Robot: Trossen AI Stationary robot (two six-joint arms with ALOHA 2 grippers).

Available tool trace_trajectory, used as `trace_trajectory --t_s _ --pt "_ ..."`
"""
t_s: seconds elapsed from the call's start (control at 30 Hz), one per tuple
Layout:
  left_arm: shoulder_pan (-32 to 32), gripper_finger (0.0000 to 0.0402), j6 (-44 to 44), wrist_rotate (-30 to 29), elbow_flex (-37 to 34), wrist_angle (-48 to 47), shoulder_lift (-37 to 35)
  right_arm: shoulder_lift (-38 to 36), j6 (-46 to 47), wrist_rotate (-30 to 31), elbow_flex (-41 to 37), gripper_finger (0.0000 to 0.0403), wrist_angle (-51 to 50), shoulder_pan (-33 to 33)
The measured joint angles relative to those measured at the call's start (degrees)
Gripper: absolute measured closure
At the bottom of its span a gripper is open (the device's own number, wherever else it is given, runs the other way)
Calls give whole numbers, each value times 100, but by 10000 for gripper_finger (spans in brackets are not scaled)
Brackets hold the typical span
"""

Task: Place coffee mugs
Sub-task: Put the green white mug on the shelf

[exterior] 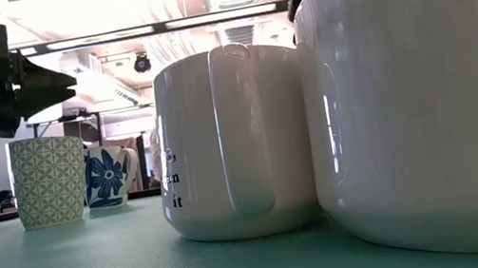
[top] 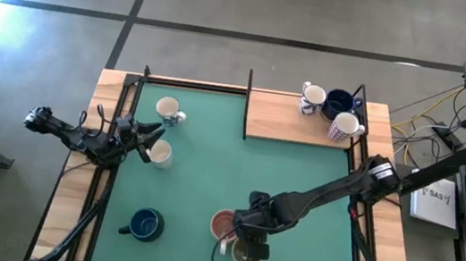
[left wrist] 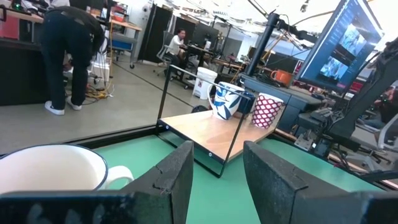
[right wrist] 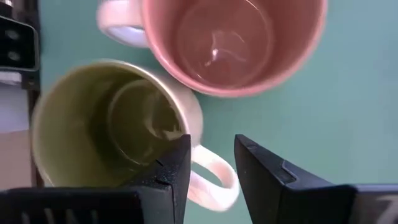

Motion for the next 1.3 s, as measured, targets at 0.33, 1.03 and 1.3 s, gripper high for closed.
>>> trace_trajectory --t_s 0.33,1.03,1.3 --pt "-2 278 0 1 0 -1 2 285 -20 -24 2 291 87 112" --pt "0 278 0 2 0 -2 4 199 1733 -337 -8 388 -1498 -156" --pt "0 278 -2 2 0 -2 4 89 3305 466 -13 388 -3592 -496"
